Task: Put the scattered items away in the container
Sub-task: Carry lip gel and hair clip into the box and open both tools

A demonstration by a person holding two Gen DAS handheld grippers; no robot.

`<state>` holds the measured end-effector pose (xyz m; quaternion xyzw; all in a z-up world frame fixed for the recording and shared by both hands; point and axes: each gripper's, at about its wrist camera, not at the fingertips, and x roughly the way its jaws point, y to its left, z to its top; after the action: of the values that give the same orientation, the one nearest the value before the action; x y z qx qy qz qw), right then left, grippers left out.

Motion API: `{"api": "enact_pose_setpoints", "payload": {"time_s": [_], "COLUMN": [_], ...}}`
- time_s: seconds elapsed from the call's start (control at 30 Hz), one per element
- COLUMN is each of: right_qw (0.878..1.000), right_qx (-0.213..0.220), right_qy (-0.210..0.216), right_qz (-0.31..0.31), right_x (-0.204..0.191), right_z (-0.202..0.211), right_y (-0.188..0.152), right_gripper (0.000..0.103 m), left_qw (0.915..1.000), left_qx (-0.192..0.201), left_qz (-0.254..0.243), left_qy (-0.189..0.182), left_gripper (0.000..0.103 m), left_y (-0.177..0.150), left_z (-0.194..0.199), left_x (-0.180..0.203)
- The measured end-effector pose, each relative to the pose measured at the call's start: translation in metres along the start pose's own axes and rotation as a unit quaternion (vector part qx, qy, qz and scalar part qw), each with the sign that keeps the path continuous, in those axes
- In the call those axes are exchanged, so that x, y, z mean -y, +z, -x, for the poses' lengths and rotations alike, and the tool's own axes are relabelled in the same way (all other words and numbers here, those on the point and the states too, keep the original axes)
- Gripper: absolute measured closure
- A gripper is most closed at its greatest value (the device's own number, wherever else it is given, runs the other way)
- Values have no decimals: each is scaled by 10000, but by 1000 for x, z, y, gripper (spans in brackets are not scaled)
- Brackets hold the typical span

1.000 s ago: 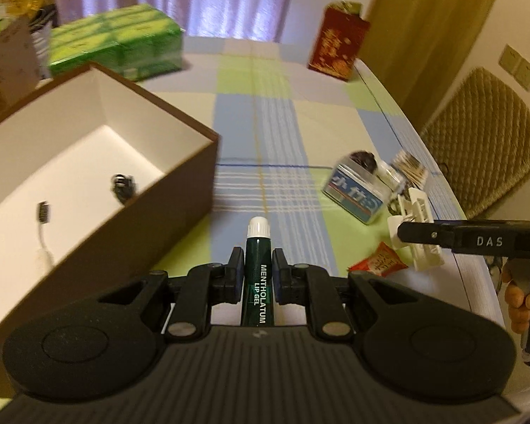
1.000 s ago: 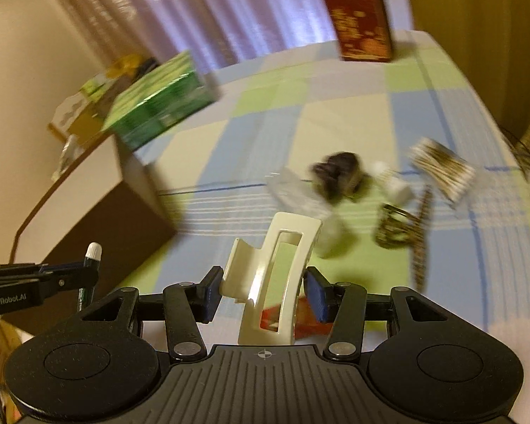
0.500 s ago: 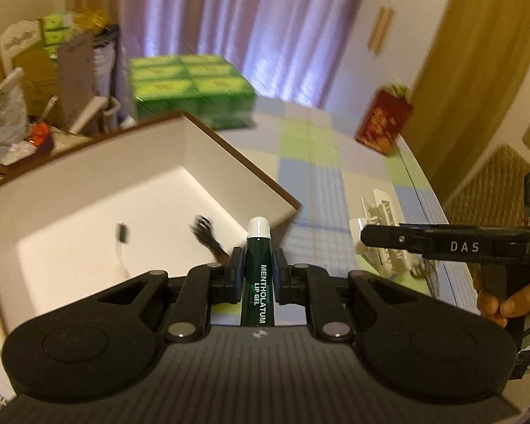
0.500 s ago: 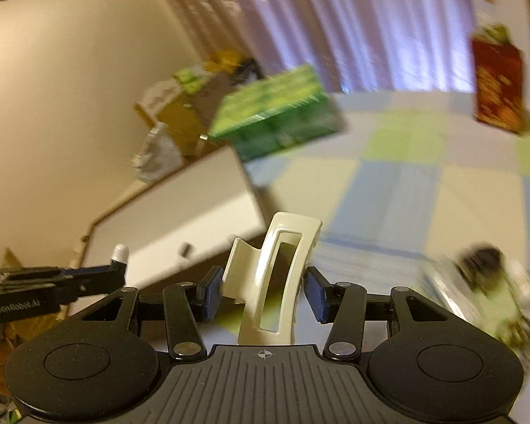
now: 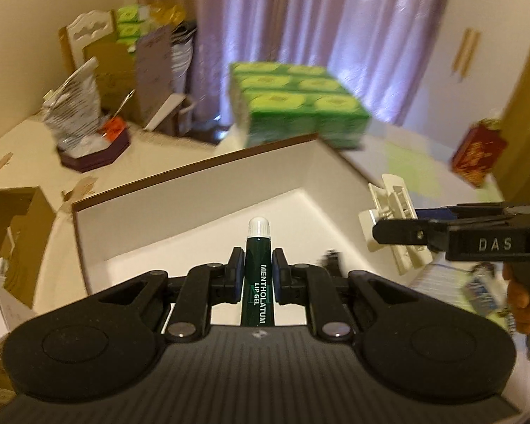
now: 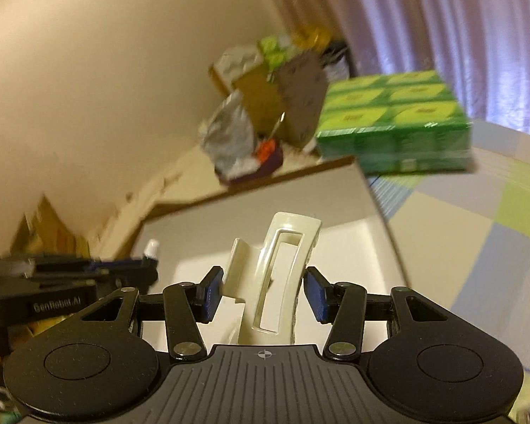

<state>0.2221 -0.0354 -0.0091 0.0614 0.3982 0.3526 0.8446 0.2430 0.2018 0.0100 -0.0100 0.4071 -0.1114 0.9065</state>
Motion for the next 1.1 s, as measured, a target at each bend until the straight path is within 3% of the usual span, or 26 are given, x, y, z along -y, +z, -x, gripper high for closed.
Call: {"api": "enact_pose_setpoints", "payload": {"time_s": [0.33, 0.67, 0.73, 0.83, 0.9, 1.1], "right_qw": [9868, 9721, 9695, 9689, 9691, 9700], "right_qx": [-1301, -1820, -1833, -1597, -1637, -1596], "right_qy": [-438, -837, -808, -786, -732, -737], "right_qz": [858, 1218, 1411, 1717, 1693, 1680], "right_x": [4, 18, 15, 10, 10, 8], "right_z": [-123, -188, -189, -178, -172, -149], "right_y": [10, 22, 22, 18, 17, 16], "right_gripper": [51, 47, 4, 3, 3, 3], "left_qw": [9919, 9823, 9815, 9808, 9818, 9837], "left_qx": [-1170, -1672, -1681, -1645, -1576, -1375], "left_qz": [297, 354, 392, 405, 405, 276], "left_qy": [405, 768, 828, 968, 980, 1127], "left_gripper": [91, 89, 82, 62, 61, 41], "left_y": [11, 14, 14, 17, 20, 26], "left_z": [-100, -160, -161, -159, -153, -130], "left_x": [-45, -55, -57, -57, -56, -41]}}
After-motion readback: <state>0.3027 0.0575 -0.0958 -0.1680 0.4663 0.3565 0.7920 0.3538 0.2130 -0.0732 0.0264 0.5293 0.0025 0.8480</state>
